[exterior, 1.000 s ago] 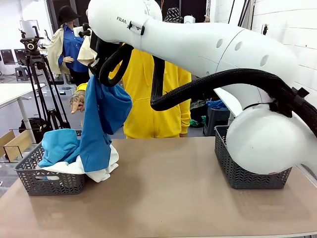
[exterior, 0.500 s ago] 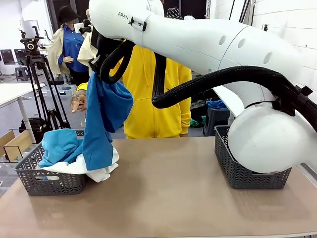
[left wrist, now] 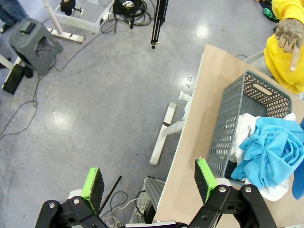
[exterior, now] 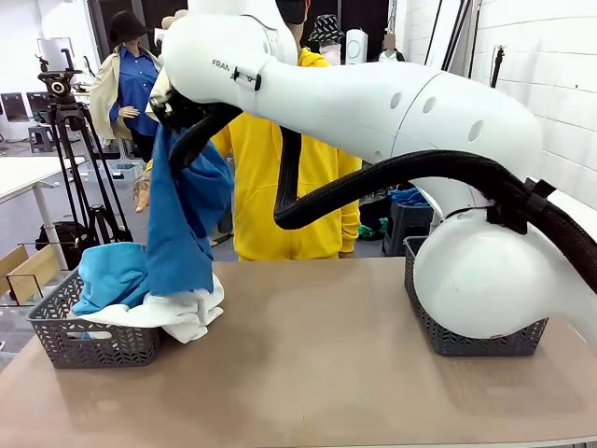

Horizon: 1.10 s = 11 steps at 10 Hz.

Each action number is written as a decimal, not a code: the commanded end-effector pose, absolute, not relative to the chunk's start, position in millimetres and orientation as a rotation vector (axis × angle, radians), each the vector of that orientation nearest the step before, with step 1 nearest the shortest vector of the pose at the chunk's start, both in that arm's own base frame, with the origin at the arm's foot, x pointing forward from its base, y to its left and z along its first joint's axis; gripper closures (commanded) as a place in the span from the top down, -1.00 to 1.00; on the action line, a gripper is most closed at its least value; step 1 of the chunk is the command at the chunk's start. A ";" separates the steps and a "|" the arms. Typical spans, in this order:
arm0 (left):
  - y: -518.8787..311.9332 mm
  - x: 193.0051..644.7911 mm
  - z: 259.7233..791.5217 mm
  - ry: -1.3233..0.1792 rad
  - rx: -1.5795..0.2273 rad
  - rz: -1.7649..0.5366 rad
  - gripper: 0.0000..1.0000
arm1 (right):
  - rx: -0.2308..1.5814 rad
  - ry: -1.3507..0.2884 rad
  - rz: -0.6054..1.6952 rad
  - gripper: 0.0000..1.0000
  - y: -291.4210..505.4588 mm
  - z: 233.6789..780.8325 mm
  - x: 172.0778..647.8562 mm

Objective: Sort the tops and bottoms.
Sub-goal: Sort the clothes according to human instructions.

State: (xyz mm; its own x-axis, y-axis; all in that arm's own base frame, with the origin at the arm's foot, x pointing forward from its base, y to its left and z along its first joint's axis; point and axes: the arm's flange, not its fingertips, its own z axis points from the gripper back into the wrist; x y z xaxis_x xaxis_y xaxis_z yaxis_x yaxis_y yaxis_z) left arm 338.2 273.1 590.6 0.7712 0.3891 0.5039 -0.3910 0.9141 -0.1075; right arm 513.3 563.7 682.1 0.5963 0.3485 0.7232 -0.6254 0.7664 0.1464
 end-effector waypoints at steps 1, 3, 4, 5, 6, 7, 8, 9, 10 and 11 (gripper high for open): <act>275.6 336.6 592.0 -0.536 0.010 0.415 1.00 | 0.473 -0.872 0.564 -1.00 697.2 764.4 604.4; 275.6 336.6 592.0 -0.536 0.010 0.415 1.00 | 0.563 -0.929 0.611 -1.00 747.9 741.3 603.4; 275.6 336.6 592.0 -0.536 0.010 0.415 1.00 | 0.480 -0.912 0.603 -1.00 768.2 713.3 607.4; 275.6 336.6 592.0 -0.536 0.010 0.415 1.00 | 0.451 -0.878 0.633 -1.00 782.3 686.1 611.1; 275.6 336.6 592.0 -0.536 0.010 0.415 1.00 | 0.477 -0.788 0.646 -1.00 795.4 646.1 618.5; 275.6 336.6 592.0 -0.536 0.010 0.415 1.00 | 0.505 -0.687 0.677 -1.00 803.2 608.9 622.8; 275.6 336.6 592.0 -0.536 0.010 0.415 1.00 | 0.503 -0.609 0.691 -1.00 809.6 578.2 624.9; 275.6 336.6 592.0 -0.536 0.010 0.415 1.00 | 0.511 -0.527 0.716 -1.00 816.2 549.7 623.5; 275.6 336.6 592.0 -0.536 0.010 0.415 1.00 | 0.481 -0.468 0.758 -1.00 820.5 524.3 620.2; 275.6 336.6 592.0 -0.536 0.010 0.415 1.00 | 0.428 -0.400 0.773 -1.00 820.5 505.0 617.0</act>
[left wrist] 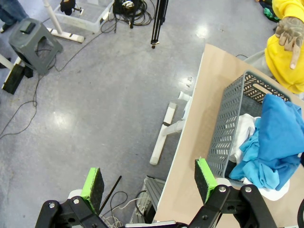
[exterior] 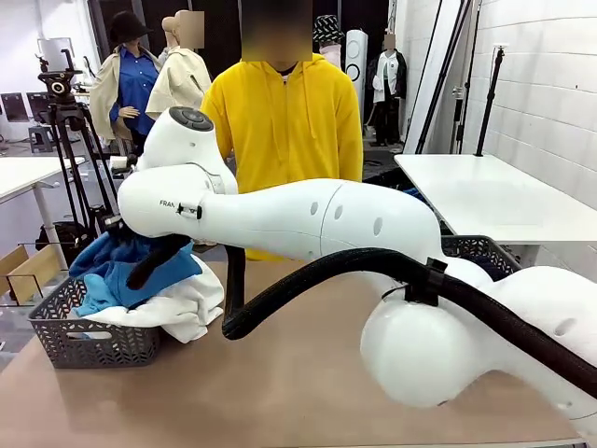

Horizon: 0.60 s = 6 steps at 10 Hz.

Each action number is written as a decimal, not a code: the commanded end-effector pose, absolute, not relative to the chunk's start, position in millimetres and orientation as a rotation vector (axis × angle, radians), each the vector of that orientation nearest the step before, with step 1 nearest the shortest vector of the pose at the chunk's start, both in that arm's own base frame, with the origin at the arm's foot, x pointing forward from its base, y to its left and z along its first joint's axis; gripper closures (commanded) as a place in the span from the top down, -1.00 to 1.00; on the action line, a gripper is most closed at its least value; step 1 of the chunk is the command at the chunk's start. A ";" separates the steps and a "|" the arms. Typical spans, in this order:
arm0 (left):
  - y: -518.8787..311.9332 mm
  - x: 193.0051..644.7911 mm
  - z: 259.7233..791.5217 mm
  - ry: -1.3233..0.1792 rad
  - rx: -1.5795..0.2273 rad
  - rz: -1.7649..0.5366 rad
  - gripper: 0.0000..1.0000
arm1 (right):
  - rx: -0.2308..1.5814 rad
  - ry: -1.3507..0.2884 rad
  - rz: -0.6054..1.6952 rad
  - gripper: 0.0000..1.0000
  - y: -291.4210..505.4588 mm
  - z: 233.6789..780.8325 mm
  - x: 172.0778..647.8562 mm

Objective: Sort the tops and bottoms.
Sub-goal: Sort the clothes according to human instructions.

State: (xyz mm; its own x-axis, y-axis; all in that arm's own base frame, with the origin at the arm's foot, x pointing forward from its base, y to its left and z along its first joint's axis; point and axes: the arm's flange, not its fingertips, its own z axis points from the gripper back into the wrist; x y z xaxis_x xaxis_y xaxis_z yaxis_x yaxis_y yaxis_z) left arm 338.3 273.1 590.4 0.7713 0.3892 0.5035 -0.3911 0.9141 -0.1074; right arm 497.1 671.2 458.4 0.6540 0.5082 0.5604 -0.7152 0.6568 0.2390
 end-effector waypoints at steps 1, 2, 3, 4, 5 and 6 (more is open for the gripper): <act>275.6 336.6 592.0 -0.536 0.010 0.415 1.00 | 0.382 -0.335 0.792 -1.00 821.5 487.1 612.3; 275.6 336.6 592.0 -0.536 0.010 0.415 1.00 | 0.334 -0.313 0.808 -1.00 824.6 470.1 607.9; 275.6 336.6 592.0 -0.536 0.010 0.415 1.00 | 0.266 -0.332 0.819 -1.00 826.9 455.1 605.2; 275.6 336.6 592.0 -0.536 0.010 0.415 1.00 | 0.225 -0.335 0.827 -1.00 827.4 446.7 602.1; 275.6 336.6 592.0 -0.536 0.010 0.415 1.00 | 0.225 -0.354 0.833 -1.00 825.3 452.1 600.8; 275.6 336.6 592.0 -0.536 0.010 0.415 1.00 | 0.231 -0.376 0.830 -0.62 823.7 460.3 601.9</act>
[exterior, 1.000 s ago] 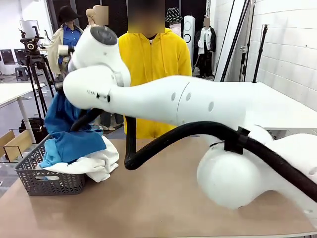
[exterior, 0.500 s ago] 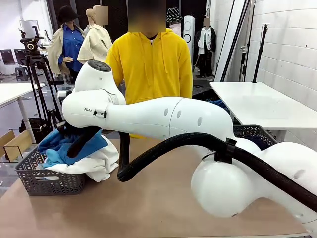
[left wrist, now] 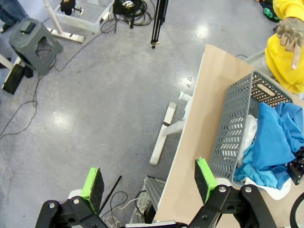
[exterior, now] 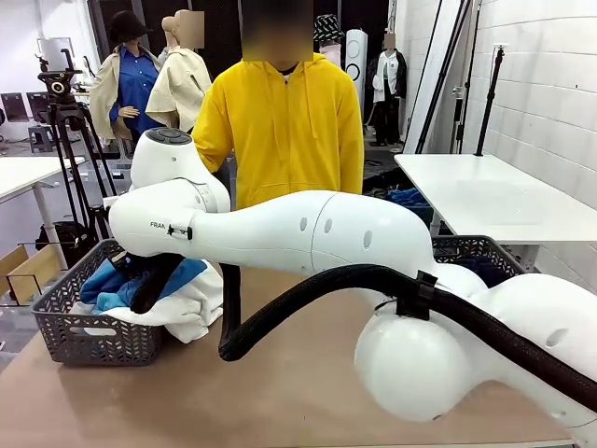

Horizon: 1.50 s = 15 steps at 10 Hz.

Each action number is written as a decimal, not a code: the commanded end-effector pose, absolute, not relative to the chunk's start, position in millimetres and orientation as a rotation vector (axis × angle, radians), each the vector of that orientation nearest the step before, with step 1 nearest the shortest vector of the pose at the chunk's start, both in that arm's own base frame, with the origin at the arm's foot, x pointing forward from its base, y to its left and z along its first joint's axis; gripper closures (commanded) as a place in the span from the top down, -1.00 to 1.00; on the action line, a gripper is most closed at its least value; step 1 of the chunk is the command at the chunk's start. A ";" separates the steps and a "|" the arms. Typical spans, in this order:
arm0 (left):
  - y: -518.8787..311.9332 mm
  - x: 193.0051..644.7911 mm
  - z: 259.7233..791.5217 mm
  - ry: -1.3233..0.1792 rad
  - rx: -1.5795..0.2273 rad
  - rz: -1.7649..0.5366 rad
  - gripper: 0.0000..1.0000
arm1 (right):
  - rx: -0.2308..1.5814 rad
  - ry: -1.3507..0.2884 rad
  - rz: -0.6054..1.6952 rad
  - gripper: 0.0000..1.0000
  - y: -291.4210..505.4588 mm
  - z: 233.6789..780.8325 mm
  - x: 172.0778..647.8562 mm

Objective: Sort the tops and bottoms.
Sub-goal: Sort the clothes according to human instructions.

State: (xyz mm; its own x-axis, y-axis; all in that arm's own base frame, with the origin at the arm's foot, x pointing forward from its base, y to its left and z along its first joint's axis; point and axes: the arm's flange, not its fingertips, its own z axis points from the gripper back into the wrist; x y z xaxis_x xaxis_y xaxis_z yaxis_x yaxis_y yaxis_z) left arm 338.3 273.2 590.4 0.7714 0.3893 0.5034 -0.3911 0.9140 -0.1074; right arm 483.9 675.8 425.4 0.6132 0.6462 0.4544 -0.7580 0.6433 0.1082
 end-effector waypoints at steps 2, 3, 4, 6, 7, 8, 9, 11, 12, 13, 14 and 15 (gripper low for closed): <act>275.6 336.6 592.0 -0.536 0.010 0.415 1.00 | 0.252 -0.402 0.823 0.13 820.1 473.9 601.1; 275.6 336.6 592.0 -0.536 0.010 0.415 1.00 | 0.265 -0.402 0.832 0.51 818.9 482.1 597.3; 275.6 336.6 592.0 -0.536 0.010 0.415 1.00 | 0.265 -0.416 0.849 0.89 817.9 491.7 592.6; 275.6 336.6 592.0 -0.536 0.010 0.415 1.00 | 0.301 -0.446 0.894 1.00 814.7 514.2 581.1; 275.6 336.6 592.0 -0.536 0.010 0.415 1.00 | 0.321 -0.450 0.919 1.00 811.7 527.1 573.6; 275.6 336.6 592.0 -0.536 0.010 0.415 1.00 | 0.319 -0.460 0.952 1.00 804.6 544.2 563.1; 275.6 336.6 592.0 -0.536 0.010 0.415 1.00 | 0.308 -0.459 0.980 1.00 792.9 562.2 556.3; 275.6 336.6 592.0 -0.536 0.010 0.415 1.00 | 0.241 -0.486 1.071 1.00 749.2 603.0 541.9; 275.6 336.6 592.0 -0.536 0.010 0.415 1.00 | 0.193 -0.521 1.127 1.00 715.2 617.9 533.3; 275.6 336.6 592.0 -0.536 0.010 0.415 1.00 | 0.145 -0.537 1.048 1.00 679.6 622.7 531.3; 275.6 336.6 592.0 -0.536 0.010 0.415 1.00 | 0.119 -0.533 1.017 1.00 636.4 624.5 526.6; 275.6 336.6 592.0 -0.536 0.010 0.415 1.00 | 0.054 -0.507 0.949 1.00 589.2 624.5 518.3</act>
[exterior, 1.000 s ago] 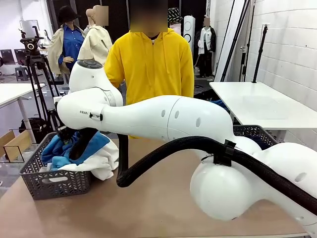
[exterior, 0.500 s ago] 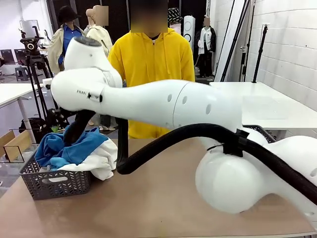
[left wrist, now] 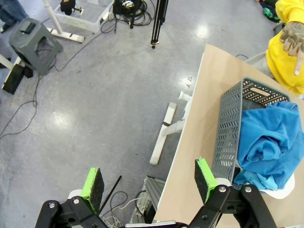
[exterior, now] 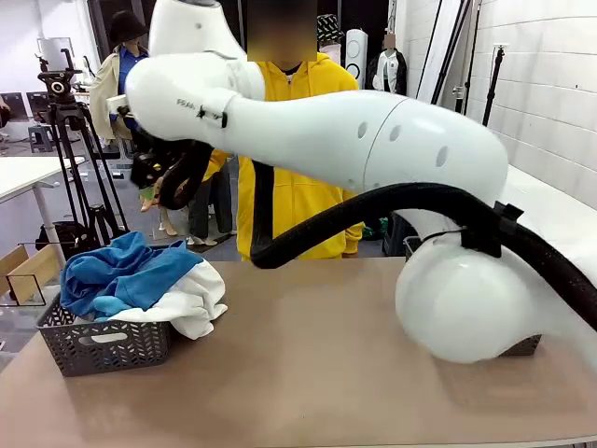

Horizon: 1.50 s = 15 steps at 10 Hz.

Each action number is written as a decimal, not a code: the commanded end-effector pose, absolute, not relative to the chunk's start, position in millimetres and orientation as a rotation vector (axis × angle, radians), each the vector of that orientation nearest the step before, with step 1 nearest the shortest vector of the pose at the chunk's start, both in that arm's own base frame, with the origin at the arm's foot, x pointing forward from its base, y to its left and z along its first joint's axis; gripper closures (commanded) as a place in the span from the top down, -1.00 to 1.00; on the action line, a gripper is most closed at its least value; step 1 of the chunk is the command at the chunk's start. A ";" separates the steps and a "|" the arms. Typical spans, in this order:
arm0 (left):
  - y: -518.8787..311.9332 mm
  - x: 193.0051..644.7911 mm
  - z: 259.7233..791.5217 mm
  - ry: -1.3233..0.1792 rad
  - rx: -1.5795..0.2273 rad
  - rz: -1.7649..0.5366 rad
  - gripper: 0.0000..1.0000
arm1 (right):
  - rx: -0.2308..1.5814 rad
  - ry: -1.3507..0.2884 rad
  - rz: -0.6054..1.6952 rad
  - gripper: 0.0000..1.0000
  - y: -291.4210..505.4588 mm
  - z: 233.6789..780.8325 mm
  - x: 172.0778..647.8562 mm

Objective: Sort the tops and bottoms.
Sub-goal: Sort the clothes according to human instructions.

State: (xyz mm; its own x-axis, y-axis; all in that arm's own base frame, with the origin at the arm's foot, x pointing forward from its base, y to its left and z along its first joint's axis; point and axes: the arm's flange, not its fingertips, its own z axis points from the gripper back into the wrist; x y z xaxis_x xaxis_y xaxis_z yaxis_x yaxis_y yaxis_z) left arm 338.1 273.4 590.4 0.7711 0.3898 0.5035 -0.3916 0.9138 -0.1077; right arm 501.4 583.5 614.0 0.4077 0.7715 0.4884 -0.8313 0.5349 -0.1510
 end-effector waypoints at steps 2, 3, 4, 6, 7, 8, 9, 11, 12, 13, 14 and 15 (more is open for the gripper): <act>275.6 336.6 592.0 -0.536 0.010 0.415 1.00 | 0.060 -0.442 0.862 1.00 498.0 617.9 493.8; 275.6 336.6 592.0 -0.536 0.010 0.415 1.00 | 0.034 -0.376 0.828 1.00 464.3 611.1 477.4; 275.6 336.6 592.0 -0.536 0.010 0.415 1.00 | -0.023 -0.318 0.816 1.00 434.0 604.4 459.6; 273.4 338.1 590.3 -0.545 0.003 0.424 1.00 | -0.145 -0.255 0.702 1.00 385.8 580.2 431.9; 254.8 330.9 602.1 -0.579 0.006 0.470 1.00 | -0.161 -0.199 0.639 1.00 370.7 570.6 423.9; 226.6 321.7 621.9 -0.618 -0.016 0.452 1.00 | -0.174 -0.135 0.635 1.00 351.6 553.3 409.2; 205.6 319.9 638.0 -0.648 -0.010 0.458 1.00 | -0.195 -0.083 0.643 1.00 337.6 537.6 399.0; 163.9 322.0 655.7 -0.667 -0.058 0.461 1.00 | -0.218 -0.020 0.583 1.00 315.0 515.4 388.2; 141.1 323.9 658.8 -0.685 -0.077 0.458 1.00 | -0.193 -0.041 0.579 1.00 316.2 504.1 396.9; 124.0 324.7 664.8 -0.722 -0.074 0.454 1.00 | -0.239 -0.012 0.614 1.00 427.3 620.9 502.1; 114.8 320.3 675.4 -0.751 -0.110 0.425 1.00 | -0.239 -0.012 0.614 1.00 427.3 620.9 502.1; 106.5 314.4 683.2 -0.747 -0.148 0.410 1.00 | -0.239 -0.012 0.614 1.00 427.3 620.9 502.1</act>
